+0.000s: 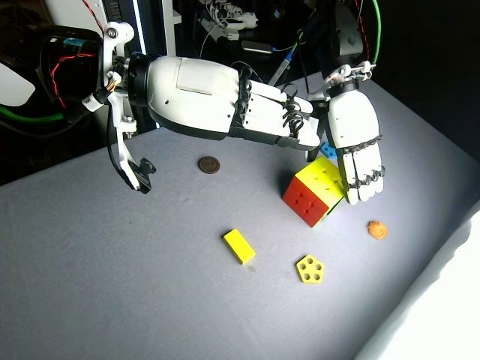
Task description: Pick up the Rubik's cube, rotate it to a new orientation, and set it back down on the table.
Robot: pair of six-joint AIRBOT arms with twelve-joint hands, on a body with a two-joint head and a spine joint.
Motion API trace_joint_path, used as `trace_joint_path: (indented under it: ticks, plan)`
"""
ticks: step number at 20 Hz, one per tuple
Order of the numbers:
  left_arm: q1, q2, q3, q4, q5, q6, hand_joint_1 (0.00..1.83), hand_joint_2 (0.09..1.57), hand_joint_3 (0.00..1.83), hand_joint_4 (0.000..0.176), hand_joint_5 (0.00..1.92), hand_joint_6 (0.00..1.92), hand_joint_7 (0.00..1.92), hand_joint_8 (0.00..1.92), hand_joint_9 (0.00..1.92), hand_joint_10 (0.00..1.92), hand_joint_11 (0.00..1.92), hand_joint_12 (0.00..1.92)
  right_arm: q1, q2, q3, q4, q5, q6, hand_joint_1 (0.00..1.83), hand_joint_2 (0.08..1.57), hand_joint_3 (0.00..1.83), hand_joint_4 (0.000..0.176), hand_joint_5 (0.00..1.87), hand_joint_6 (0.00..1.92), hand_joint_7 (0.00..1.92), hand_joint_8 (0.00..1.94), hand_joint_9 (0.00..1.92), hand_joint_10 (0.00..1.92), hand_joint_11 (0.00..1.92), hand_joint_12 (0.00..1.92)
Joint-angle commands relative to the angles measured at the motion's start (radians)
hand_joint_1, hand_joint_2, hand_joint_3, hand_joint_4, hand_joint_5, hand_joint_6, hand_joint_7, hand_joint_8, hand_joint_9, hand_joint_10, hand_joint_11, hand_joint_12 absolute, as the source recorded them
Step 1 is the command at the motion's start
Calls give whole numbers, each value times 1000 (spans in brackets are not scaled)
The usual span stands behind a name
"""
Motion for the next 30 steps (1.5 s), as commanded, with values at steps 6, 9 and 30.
trace_joint_path:
  ticks: [6, 9, 30]
  plan:
    - [-11, -24, 36, 20, -10, 28, 1011, 1091, 0, 0, 0, 0, 0, 0, 0, 0, 0, 0, 4, 2, -6, 3, 128, 1, 103, 1277, 2, 0, 20, 2, 124, 2, 76, 2, 0, 0]
    - [-5, -35, 49, 17, -11, 30, 1024, 1079, 0, 0, 0, 0, 0, 0, 0, 0, 0, 0, 0, 0, -6, -3, 128, 1, 127, 1281, 2, 0, 36, 7, 123, 1, 69, 1, 0, 0]
    - [5, -89, 123, -41, 20, 120, 994, 1054, 0, 0, 0, 0, 0, 0, 0, 0, 0, 0, -8, -3, -7, -3, 133, 1, 121, 1283, 0, 0, 26, 8, 115, 3, 85, 6, 0, 0]
